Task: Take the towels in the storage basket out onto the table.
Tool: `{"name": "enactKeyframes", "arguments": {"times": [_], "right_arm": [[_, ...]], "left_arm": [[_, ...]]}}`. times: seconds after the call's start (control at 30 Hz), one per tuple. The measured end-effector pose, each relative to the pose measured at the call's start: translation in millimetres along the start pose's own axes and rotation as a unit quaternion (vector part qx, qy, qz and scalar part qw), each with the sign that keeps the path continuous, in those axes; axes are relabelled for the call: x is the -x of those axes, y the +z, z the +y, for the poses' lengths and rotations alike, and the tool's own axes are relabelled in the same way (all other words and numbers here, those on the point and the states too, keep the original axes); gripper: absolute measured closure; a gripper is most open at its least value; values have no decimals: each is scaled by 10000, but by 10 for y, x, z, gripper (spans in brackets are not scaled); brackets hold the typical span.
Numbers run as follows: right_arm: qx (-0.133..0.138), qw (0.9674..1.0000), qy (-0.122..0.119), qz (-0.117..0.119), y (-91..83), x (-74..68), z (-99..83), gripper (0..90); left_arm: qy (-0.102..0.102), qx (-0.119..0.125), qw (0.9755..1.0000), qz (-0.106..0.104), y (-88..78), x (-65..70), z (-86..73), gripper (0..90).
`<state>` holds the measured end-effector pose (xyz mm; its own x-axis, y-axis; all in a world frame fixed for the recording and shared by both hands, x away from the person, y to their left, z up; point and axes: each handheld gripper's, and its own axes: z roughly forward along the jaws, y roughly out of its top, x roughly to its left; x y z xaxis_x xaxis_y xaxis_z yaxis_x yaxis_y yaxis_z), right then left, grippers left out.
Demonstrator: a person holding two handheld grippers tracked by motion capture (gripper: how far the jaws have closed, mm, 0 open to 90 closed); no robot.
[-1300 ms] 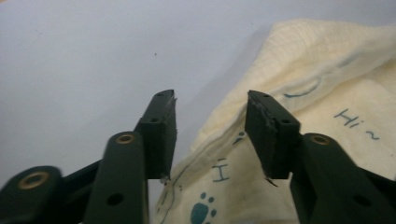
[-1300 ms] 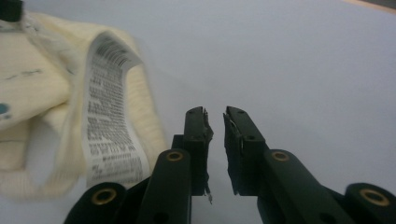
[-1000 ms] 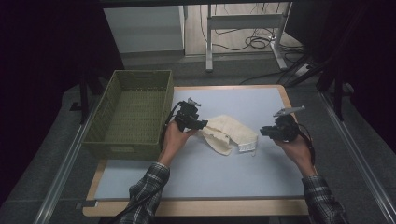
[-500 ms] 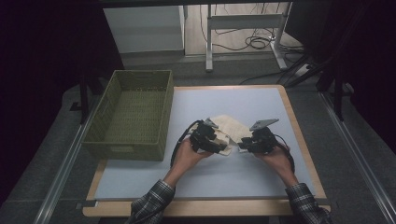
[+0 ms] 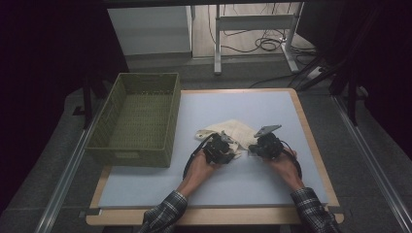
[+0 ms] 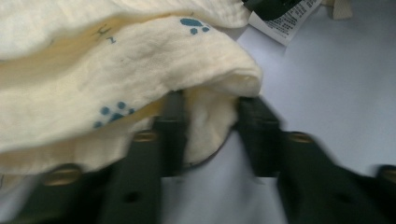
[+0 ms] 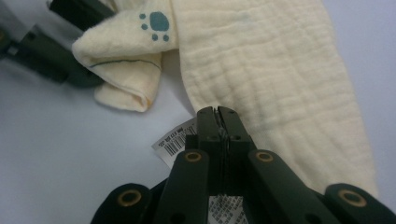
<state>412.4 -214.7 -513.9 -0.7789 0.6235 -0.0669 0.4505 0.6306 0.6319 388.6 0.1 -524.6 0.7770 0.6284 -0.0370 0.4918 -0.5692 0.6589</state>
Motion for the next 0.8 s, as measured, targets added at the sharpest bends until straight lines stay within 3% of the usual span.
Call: {"name": "enactKeyframes", "arguments": {"times": [0.07,0.1,0.13,0.23,0.3,0.33,0.37,0.4,0.43,0.5,0.57,0.6,0.7,0.8], "right_arm": [[-34,10000,-46,-53,-36,2,24,894],[61,9999,-31,-93,-122,33,55,894],[61,9999,-31,-93,-122,33,55,894],[254,9995,39,-205,-306,139,121,895],[369,9987,103,-330,-448,244,178,895],[502,9974,225,-460,-589,370,240,895],[502,9974,225,-460,-589,370,240,895],[563,9956,358,-663,-700,518,303,894],[563,9956,358,-663,-700,518,303,894],[556,9929,533,-909,-757,702,349,890],[358,9884,1037,-1054,-710,971,326,847],[316,9876,1080,-1095,-697,1003,306,835],[446,9884,1140,-901,-702,990,252,815],[513,9908,1054,-672,-713,893,203,801]], "left_arm": [[-29,31,9999,-109,-15,-23,0,864],[-186,266,9992,-241,-88,-67,-4,872],[-186,266,9992,-241,-88,-67,-4,872],[-328,676,9966,-327,-299,-138,27,872],[-386,945,9945,-244,-479,-200,64,869],[-494,1158,9920,-111,-645,-281,100,867],[-494,1158,9920,-111,-645,-281,100,865],[-638,1284,9896,65,-765,-390,128,863],[-638,1284,9896,65,-765,-390,128,861],[-802,1181,9890,386,-788,-528,146,859],[-952,1017,9888,535,-734,-640,137,854],[-1112,880,9877,654,-665,-743,104,854],[-1202,777,9874,677,-606,-811,63,854],[-1310,663,9865,722,-530,-877,11,854]]}}
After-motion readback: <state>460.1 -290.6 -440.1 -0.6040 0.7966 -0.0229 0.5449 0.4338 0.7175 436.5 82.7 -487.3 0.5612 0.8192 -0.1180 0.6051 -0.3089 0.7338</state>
